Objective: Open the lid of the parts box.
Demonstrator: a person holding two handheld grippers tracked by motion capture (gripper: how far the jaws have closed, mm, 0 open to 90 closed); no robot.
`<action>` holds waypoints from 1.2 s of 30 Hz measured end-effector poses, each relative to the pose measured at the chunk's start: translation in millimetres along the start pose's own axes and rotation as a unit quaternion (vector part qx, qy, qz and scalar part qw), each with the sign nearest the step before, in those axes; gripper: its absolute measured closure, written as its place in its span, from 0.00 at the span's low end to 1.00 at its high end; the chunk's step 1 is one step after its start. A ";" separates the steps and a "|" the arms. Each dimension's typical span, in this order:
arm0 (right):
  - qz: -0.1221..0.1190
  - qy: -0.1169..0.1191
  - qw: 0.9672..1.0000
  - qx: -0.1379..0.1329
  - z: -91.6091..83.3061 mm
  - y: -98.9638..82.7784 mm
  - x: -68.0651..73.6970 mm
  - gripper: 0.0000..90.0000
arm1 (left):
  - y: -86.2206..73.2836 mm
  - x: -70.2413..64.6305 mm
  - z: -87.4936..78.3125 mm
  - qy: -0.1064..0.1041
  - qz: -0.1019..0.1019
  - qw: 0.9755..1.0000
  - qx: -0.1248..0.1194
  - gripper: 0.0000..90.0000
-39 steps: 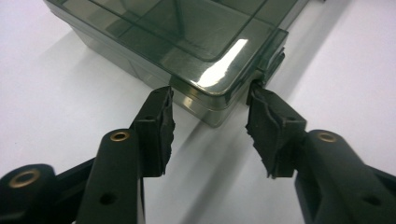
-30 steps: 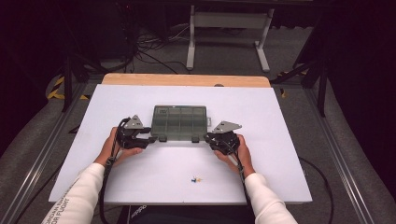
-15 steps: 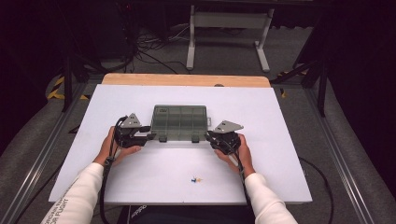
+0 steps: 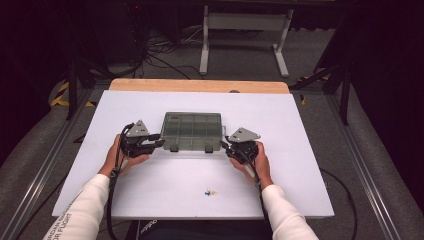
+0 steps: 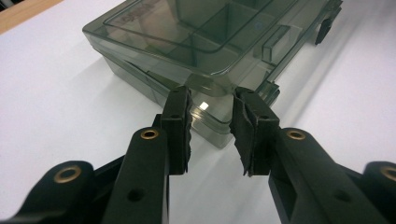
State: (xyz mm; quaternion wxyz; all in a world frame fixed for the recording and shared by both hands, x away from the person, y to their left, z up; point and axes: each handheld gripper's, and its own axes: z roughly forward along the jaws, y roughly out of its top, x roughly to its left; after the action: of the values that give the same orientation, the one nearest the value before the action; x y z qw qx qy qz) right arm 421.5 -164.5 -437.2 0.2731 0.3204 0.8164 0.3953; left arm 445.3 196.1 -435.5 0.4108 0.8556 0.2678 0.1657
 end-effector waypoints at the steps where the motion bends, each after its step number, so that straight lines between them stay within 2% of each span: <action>1: -0.003 -0.005 1.000 -0.003 0.0 1.4 0.3 0.77 | 0.0 -0.2 0.0 0.001 -0.001 1.000 -0.002 0.74; 5: -0.015 -0.012 1.000 -0.004 2.2 4.7 2.2 0.76 | 0.7 -0.7 -1.0 0.003 0.003 1.000 -0.004 0.71; 6: -0.020 -0.015 1.000 -0.005 2.5 5.7 2.7 0.76 | 0.9 -0.4 -2.7 0.011 0.007 1.000 -0.006 0.70; 9: -0.022 -0.014 1.000 -0.008 2.1 6.9 2.9 0.76 | 0.4 1.2 -4.8 0.015 0.004 1.000 -0.008 0.70; 10: -0.022 -0.015 1.000 -0.013 1.2 8.5 2.3 0.76 | -0.6 2.4 -5.4 0.032 0.006 0.999 -0.004 0.69; 12: -0.022 -0.018 1.000 -0.013 0.7 9.0 2.1 0.75 | -1.0 2.5 -5.2 0.036 0.005 0.999 -0.007 0.69; 16: -0.025 -0.025 0.999 -0.021 0.1 10.7 0.7 0.71 | 1.3 2.0 -3.9 0.076 0.022 0.997 -0.016 0.65; 17: -0.028 -0.027 0.999 -0.022 0.4 11.1 0.2 0.71 | 1.7 2.1 -2.8 0.080 0.026 0.996 -0.015 0.63; 21: -0.034 -0.034 0.998 -0.027 0.7 12.5 -0.6 0.70 | 4.4 2.6 -0.8 0.085 0.038 0.996 -0.015 0.61; 22: -0.038 -0.037 0.998 -0.030 0.8 13.8 -0.9 0.69 | 8.0 3.7 -0.6 0.088 0.040 0.995 -0.025 0.60; 24: -0.039 -0.038 0.998 -0.032 0.7 14.5 -1.3 0.69 | 10.0 5.3 -0.9 0.096 0.044 0.994 -0.028 0.60; 30: -0.032 -0.032 0.998 -0.041 -2.5 23.9 -8.1 0.71 | 14.9 8.1 -0.3 0.093 0.045 0.994 -0.038 0.63; 31: -0.032 -0.032 0.998 -0.041 -2.5 23.9 -8.1 0.72 | 16.0 8.8 -1.1 0.099 0.052 0.993 -0.039 0.63; 33: -0.034 -0.026 0.998 -0.042 -2.5 25.6 -9.7 0.74 | 18.1 10.2 -1.0 0.090 0.042 0.994 -0.046 0.64; 36: -0.040 -0.024 0.998 -0.044 -3.6 30.2 -12.7 0.78 | 20.8 10.0 1.4 0.085 0.048 0.994 -0.048 0.67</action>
State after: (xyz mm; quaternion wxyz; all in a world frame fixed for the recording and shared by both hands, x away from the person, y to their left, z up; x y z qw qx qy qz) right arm 436.4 -161.1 -408.1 0.3219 0.2842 0.8037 0.4120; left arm 460.7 190.4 -419.2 0.4186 0.8294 0.2524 0.2703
